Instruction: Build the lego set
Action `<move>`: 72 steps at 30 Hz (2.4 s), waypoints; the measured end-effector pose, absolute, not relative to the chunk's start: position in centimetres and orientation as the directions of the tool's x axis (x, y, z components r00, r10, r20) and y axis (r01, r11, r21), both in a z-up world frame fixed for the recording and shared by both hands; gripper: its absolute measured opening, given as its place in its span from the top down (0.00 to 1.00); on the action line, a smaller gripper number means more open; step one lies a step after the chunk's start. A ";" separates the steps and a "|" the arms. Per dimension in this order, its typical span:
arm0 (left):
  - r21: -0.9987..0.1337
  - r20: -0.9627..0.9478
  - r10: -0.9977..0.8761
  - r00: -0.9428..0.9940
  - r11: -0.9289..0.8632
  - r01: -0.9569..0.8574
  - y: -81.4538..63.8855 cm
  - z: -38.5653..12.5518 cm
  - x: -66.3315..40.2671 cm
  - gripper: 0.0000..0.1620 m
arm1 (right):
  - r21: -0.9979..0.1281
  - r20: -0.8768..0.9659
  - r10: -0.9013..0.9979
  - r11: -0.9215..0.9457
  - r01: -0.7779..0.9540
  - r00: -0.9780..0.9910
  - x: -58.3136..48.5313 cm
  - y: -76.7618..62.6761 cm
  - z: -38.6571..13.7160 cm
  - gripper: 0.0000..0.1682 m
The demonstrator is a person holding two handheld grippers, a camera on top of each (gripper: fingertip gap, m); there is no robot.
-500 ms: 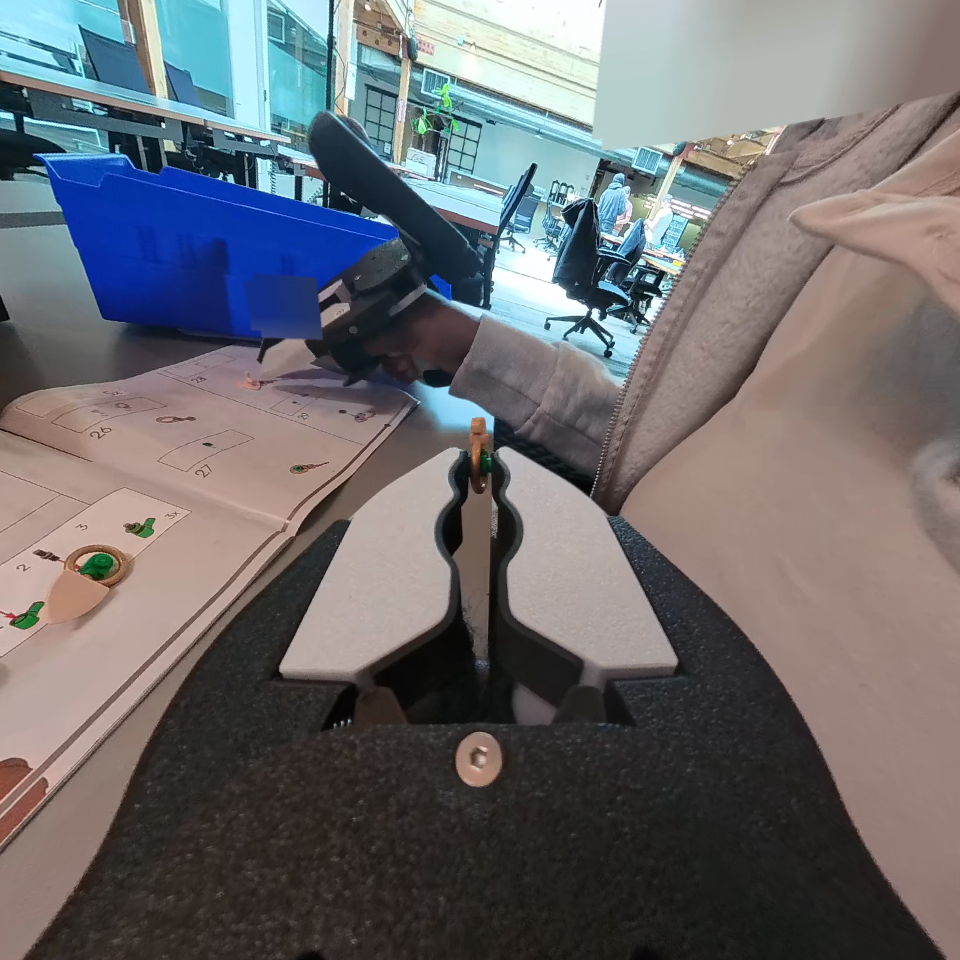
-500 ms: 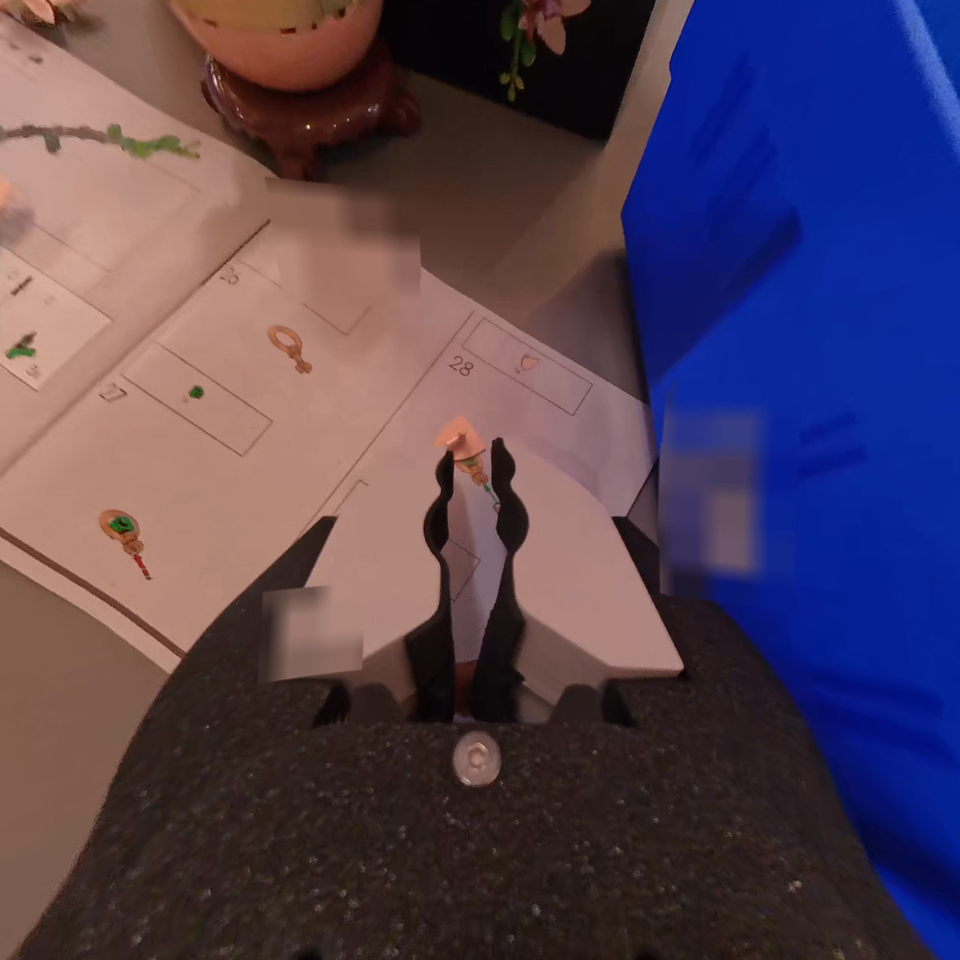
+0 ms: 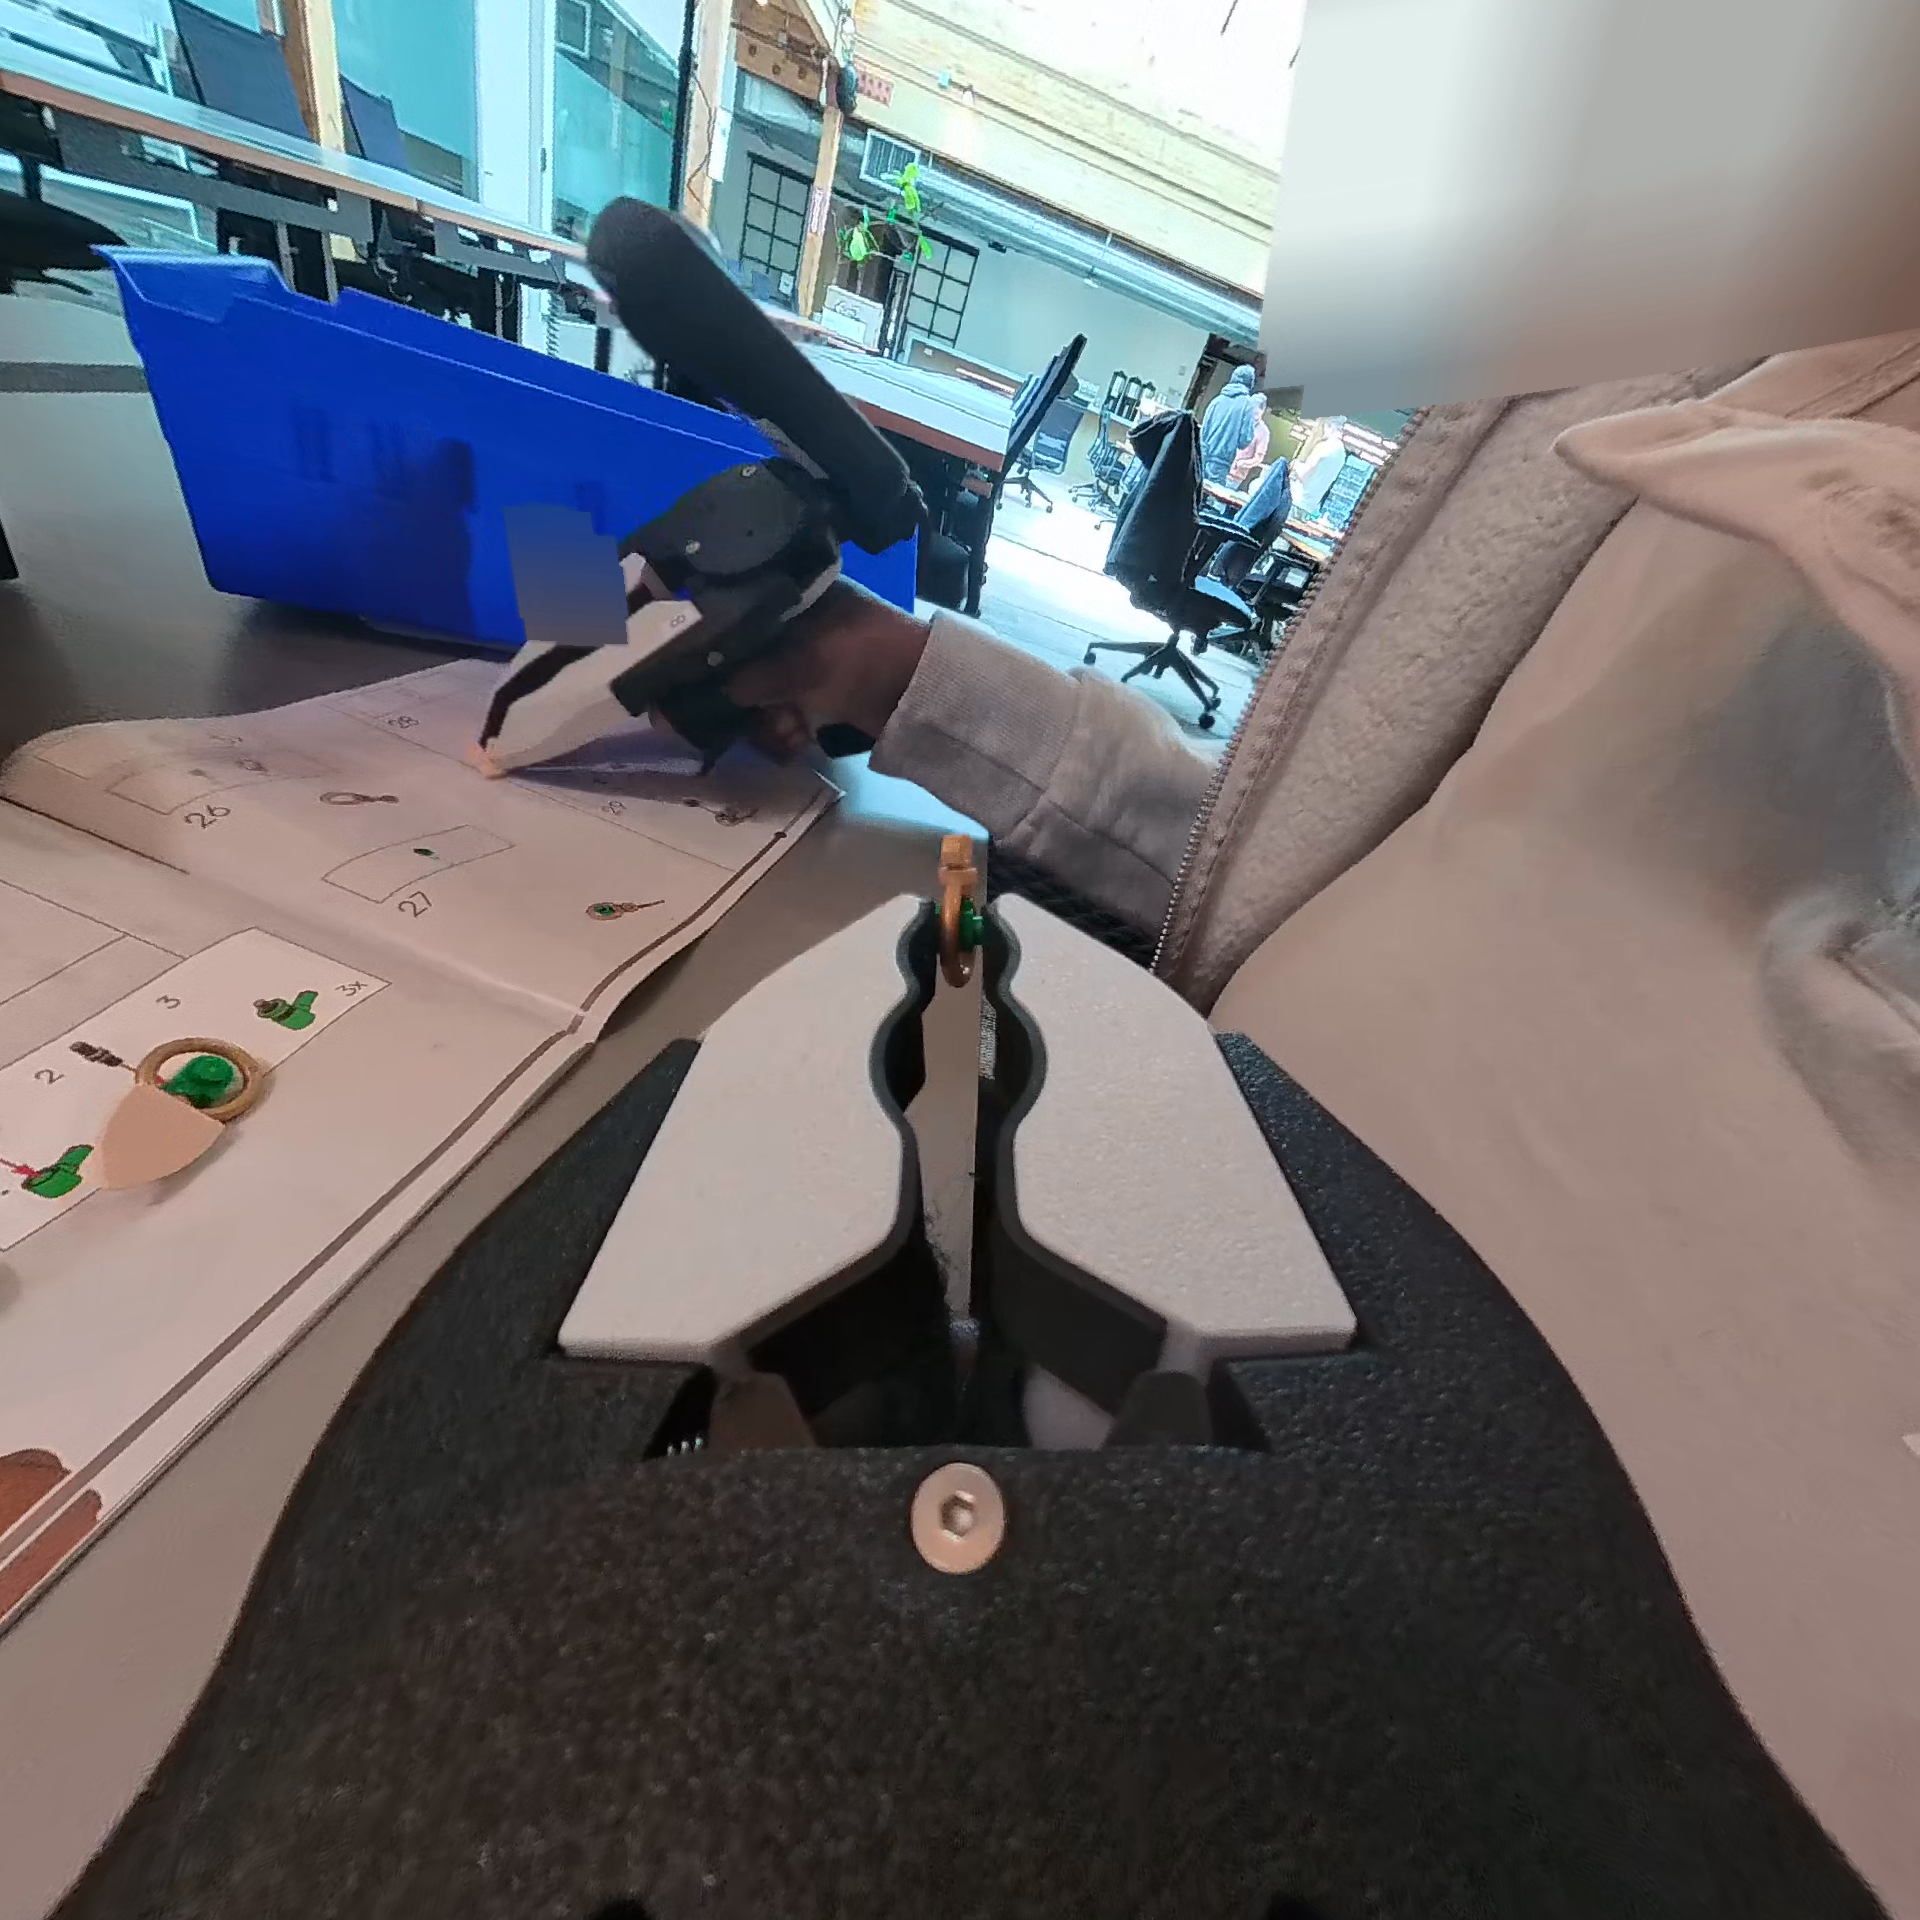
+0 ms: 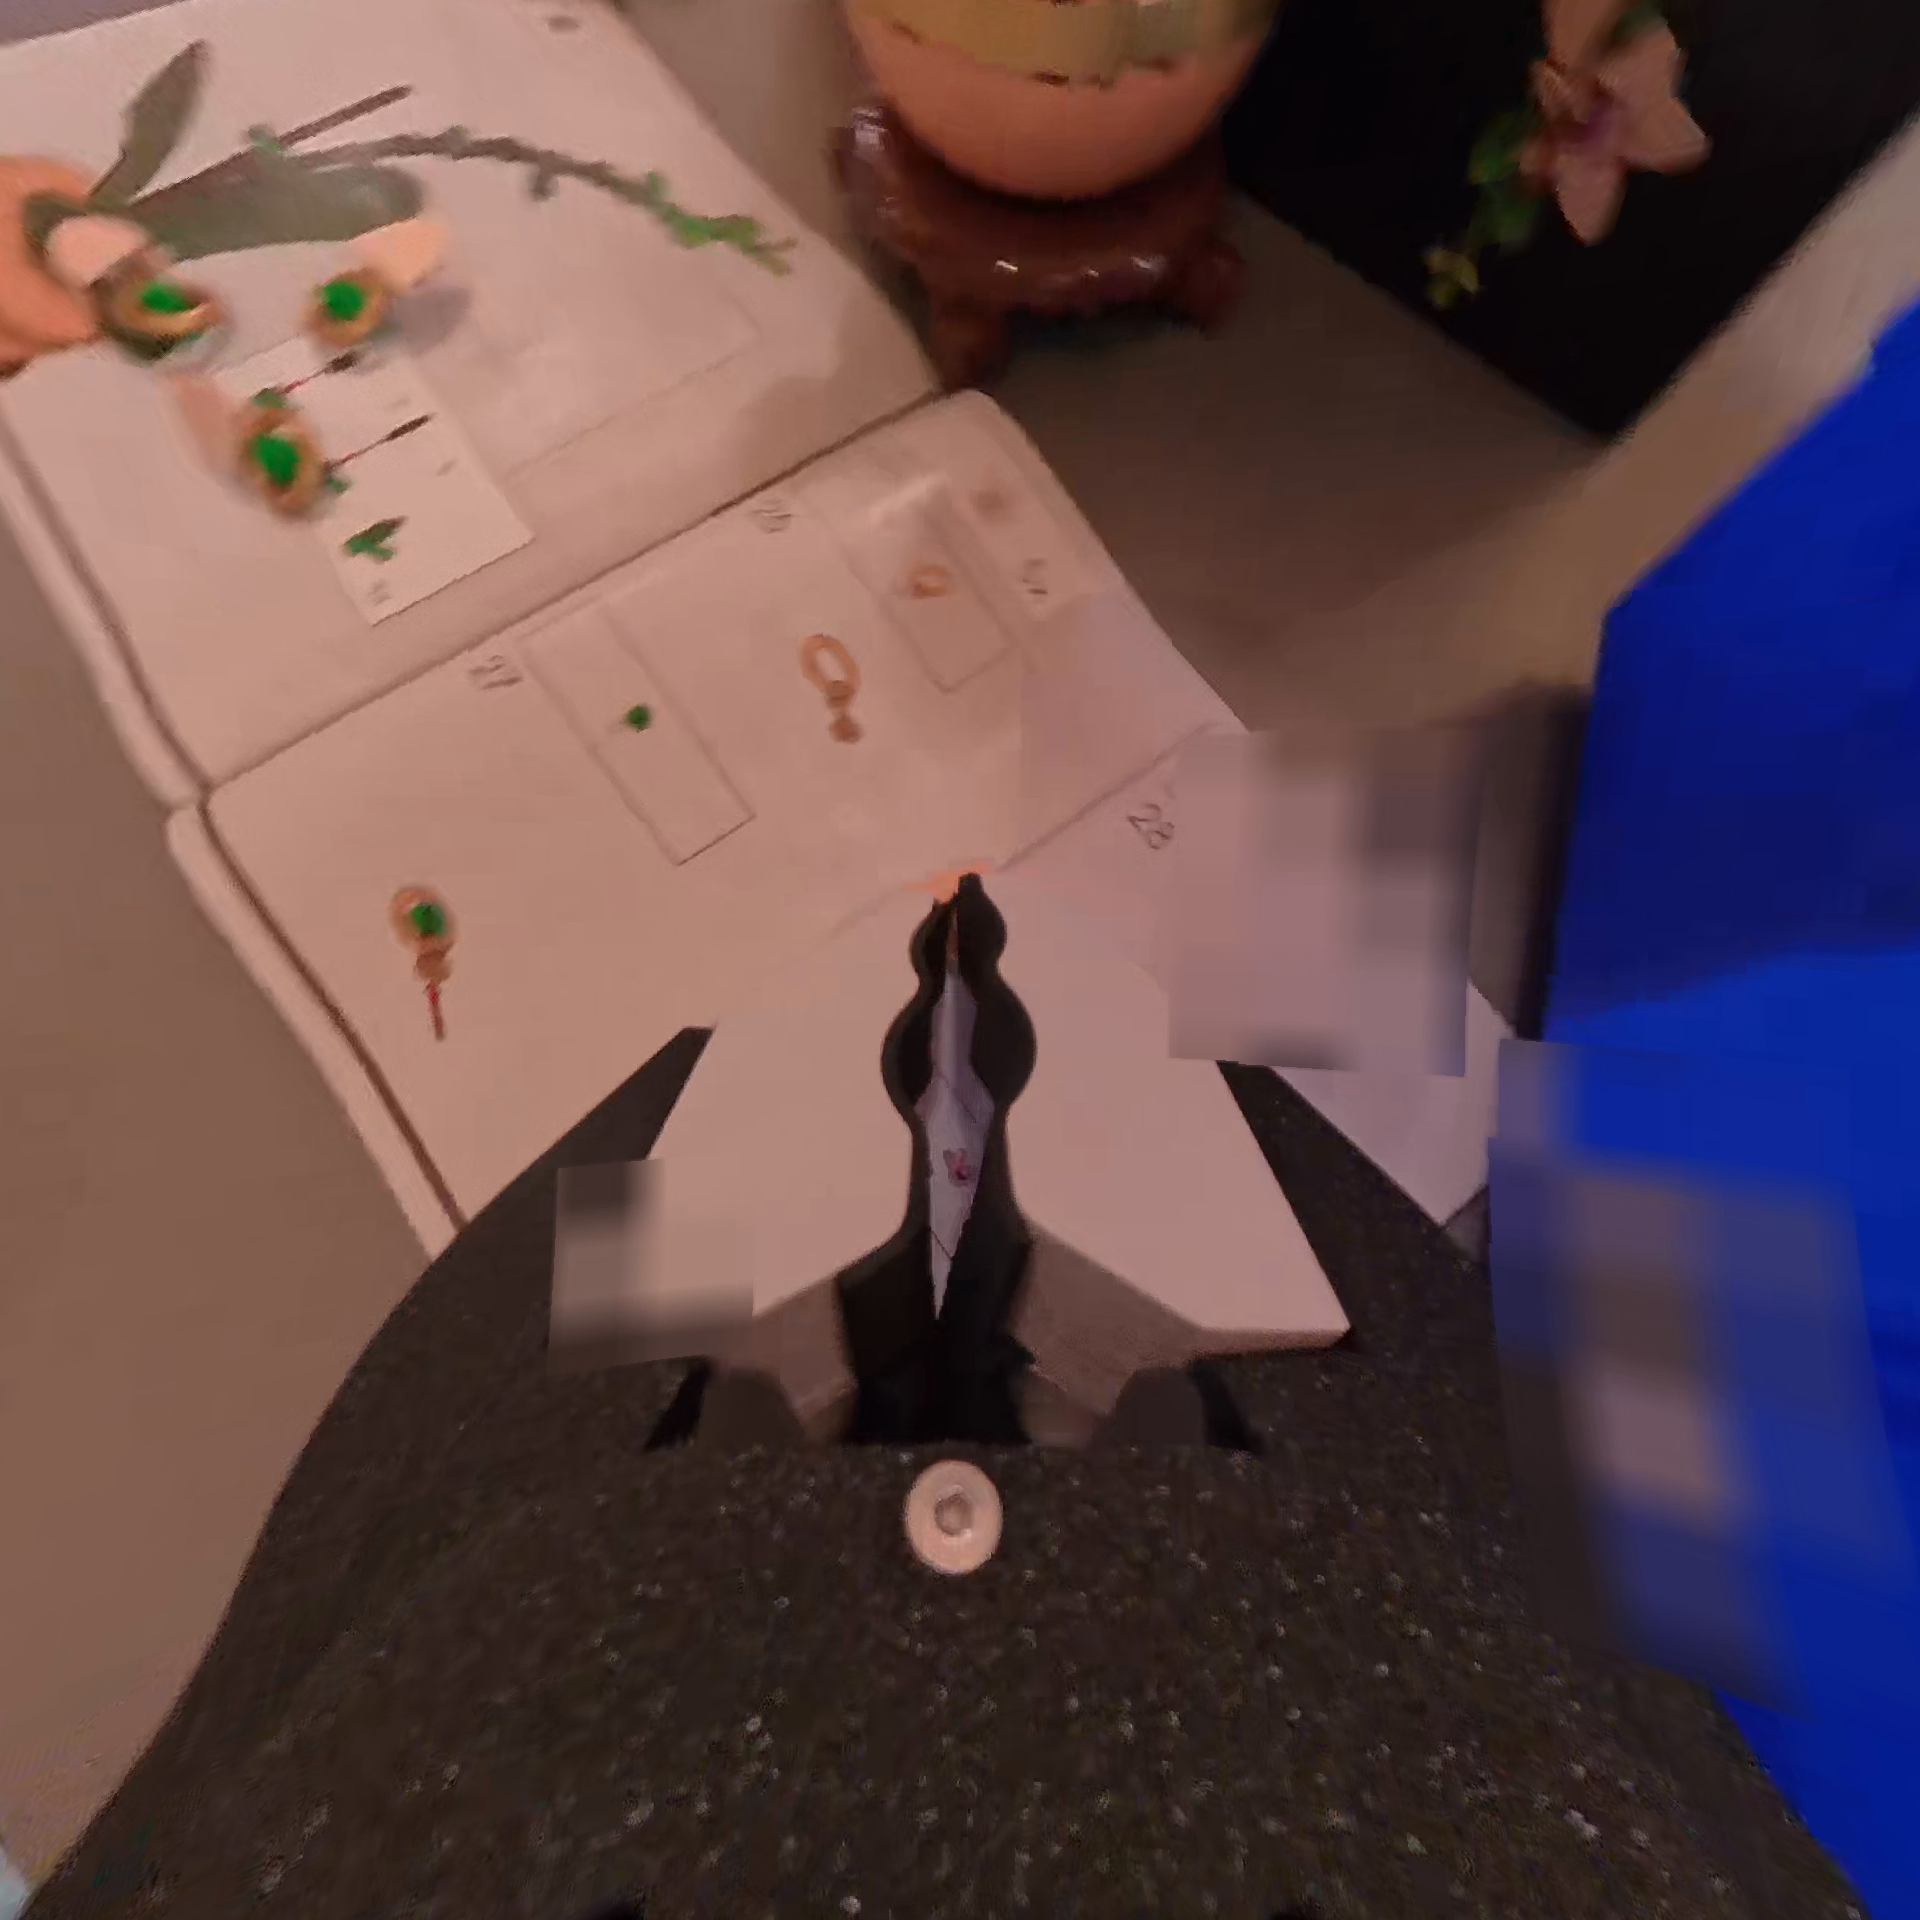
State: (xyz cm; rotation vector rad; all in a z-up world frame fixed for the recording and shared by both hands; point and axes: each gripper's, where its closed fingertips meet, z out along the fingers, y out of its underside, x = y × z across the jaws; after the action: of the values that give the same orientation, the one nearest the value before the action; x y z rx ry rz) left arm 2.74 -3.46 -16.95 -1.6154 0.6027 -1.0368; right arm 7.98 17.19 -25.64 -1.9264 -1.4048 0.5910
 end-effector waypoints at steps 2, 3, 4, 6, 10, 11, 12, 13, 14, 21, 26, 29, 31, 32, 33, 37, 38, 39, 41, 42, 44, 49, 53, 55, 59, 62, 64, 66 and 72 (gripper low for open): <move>-0.919 0.389 -0.800 0.456 -0.371 0.132 -3.7 -17.3 2.6 0.95 | -0.753 0.075 0.985 -0.045 0.656 0.154 7.3 15.7 -25.1 0.99; -0.896 0.440 -0.791 0.425 -0.422 0.140 -3.8 -17.5 2.6 0.95 | -0.768 0.088 0.996 0.049 0.639 0.029 6.8 14.2 -24.5 0.99; -0.867 0.493 -0.775 0.395 -0.476 0.149 -3.9 -17.8 2.7 0.96 | -0.783 0.125 0.990 0.141 0.606 -0.069 6.3 13.0 -23.6 0.99; -0.811 0.577 -0.732 0.363 -0.567 0.146 -3.9 -18.6 2.7 0.96 | -0.801 0.186 0.956 0.281 0.529 -0.225 5.5 10.5 -21.7 0.99; -0.759 0.614 -0.684 0.394 -0.649 0.054 -4.1 -20.2 3.2 0.96 | -0.796 0.294 0.838 0.481 0.368 -0.459 4.1 5.3 -19.7 0.99; -0.751 0.611 -0.679 0.407 -0.660 0.027 -4.2 -20.6 3.4 0.95 | -0.782 0.329 0.803 0.526 0.333 -0.497 3.9 4.3 -19.7 0.99; -0.745 0.608 -0.674 0.419 -0.667 0.008 -4.2 -20.9 3.6 0.95 | -0.768 0.355 0.772 0.562 0.305 -0.527 3.7 3.4 -19.9 0.99; -0.737 0.609 -0.666 0.431 -0.676 -0.004 -4.2 -21.2 3.8 0.95 | -0.757 0.368 0.743 0.589 0.284 -0.560 3.6 2.8 -20.3 0.99; -0.723 0.615 -0.654 0.440 -0.690 -0.014 -4.1 -21.4 4.0 0.95 | -0.746 0.362 0.719 0.605 0.279 -0.593 3.6 2.1 -20.9 0.99; -0.662 0.627 -0.616 0.477 -0.744 -0.091 -4.6 -22.8 4.4 0.95 | -0.689 0.173 0.747 0.558 0.462 -0.642 3.5 0.9 -25.8 0.98; -0.657 0.628 -0.622 0.469 -0.746 -0.110 -4.8 -23.0 4.6 0.95 | -0.731 0.076 0.788 0.461 0.503 -0.611 3.6 0.9 -25.7 0.88; -0.658 0.640 -0.626 0.447 -0.746 -0.103 -5.0 -22.8 4.6 0.95 | -0.728 0.076 0.763 0.483 0.488 -0.642 4.1 1.1 -25.6 0.87; -0.659 0.646 -0.631 0.430 -0.745 -0.103 -5.1 -22.6 4.5 0.95 | -0.707 0.124 0.707 0.556 0.438 -0.697 4.1 1.4 -25.2 0.90; -0.661 0.646 -0.634 0.426 -0.743 -0.105 -5.1 -22.6 4.5 0.95 | -0.697 0.136 0.661 0.593 0.403 -0.738 4.1 1.3 -25.0 0.94; -0.663 0.644 -0.638 0.422 -0.740 -0.108 -5.2 -22.6 4.5 0.95 | -0.684 0.141 0.616 0.627 0.373 -0.775 4.0 1.2 -25.0 0.97; -0.678 0.635 -0.651 0.415 -0.728 -0.105 -5.3 -22.4 4.6 0.95 | -0.605 0.077 0.547 0.690 0.397 -0.833 3.5 1.4 -26.2 0.97; -0.681 0.634 -0.653 0.414 -0.725 -0.102 -5.3 -22.4 4.5 0.95 | -0.617 0.042 0.553 0.670 0.414 -0.832 3.5 1.0 -26.1 0.98; -0.684 0.632 -0.656 0.413 -0.722 -0.100 -5.3 -22.3 4.5 0.95 | -0.610 0.015 0.566 0.659 0.441 -0.825 3.7 0.7 -26.2 0.98; -0.691 0.630 -0.662 0.406 -0.716 -0.097 -5.4 -22.2 4.5 0.95 | -0.609 -0.018 0.607 0.623 0.490 -0.795 4.1 0.0 -26.3 0.98; -0.693 0.629 -0.666 0.402 -0.714 -0.097 -5.4 -22.2 4.5 0.95 | -0.617 -0.029 0.629 0.600 0.509 -0.777 4.3 -0.6 -26.3 0.98; -0.695 0.629 -0.671 0.392 -0.712 -0.102 -5.6 -22.1 4.5 0.95 | -0.628 -0.038 0.645 0.579 0.520 -0.764 5.0 -1.6 -26.2 0.96; -0.697 0.626 -0.685 0.371 -0.705 -0.126 -6.0 -22.1 4.6 0.95 | -0.687 0.119 0.623 0.614 0.388 -0.773 3.7 0.4 -24.0 0.97; -0.694 0.626 -0.687 0.368 -0.706 -0.138 -6.2 -22.2 4.6 0.95 | -0.672 0.138 0.468 0.692 0.265 -0.873 2.8 0.0 -24.1 0.92; -0.690 0.625 -0.687 0.370 -0.708 -0.149 -6.4 -22.4 4.5 0.95 | -0.637 0.138 0.384 0.740 0.215 -0.913 2.4 0.0 -24.6 0.94; -0.688 0.626 -0.685 0.373 -0.710 -0.150 -6.5 -22.4 4.4 0.95 | -0.581 0.088 0.257 0.798 0.160 -0.962 2.4 0.0 -25.3 0.94; -0.687 0.629 -0.685 0.366 -0.711 -0.149 -6.5 -22.3 4.4 0.95 | -0.535 0.065 0.213 0.832 0.147 -0.975 2.6 0.2 -25.9 0.94; -0.687 0.632 -0.686 0.361 -0.711 -0.147 -6.5 -22.3 4.4 0.95 | -0.521 0.063 0.211 0.841 0.148 -0.975 2.5 0.4 -26.2 0.95; -0.687 0.636 -0.685 0.355 -0.712 -0.144 -6.6 -22.2 4.4 0.95 | -0.526 0.057 0.216 0.836 0.155 -0.975 2.5 0.2 -26.2 0.96; -0.674 0.650 -0.674 0.351 -0.725 -0.144 -6.5 -22.2 4.3 0.95 | -0.518 0.043 0.254 0.832 0.196 -0.966 2.7 0.1 -26.3 0.97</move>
State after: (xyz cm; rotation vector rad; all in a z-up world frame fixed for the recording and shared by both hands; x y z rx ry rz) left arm 4.34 -6.49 -22.25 -2.1079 0.7105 -1.3671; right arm 2.69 0.13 -26.28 -0.3568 -2.9015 0.8030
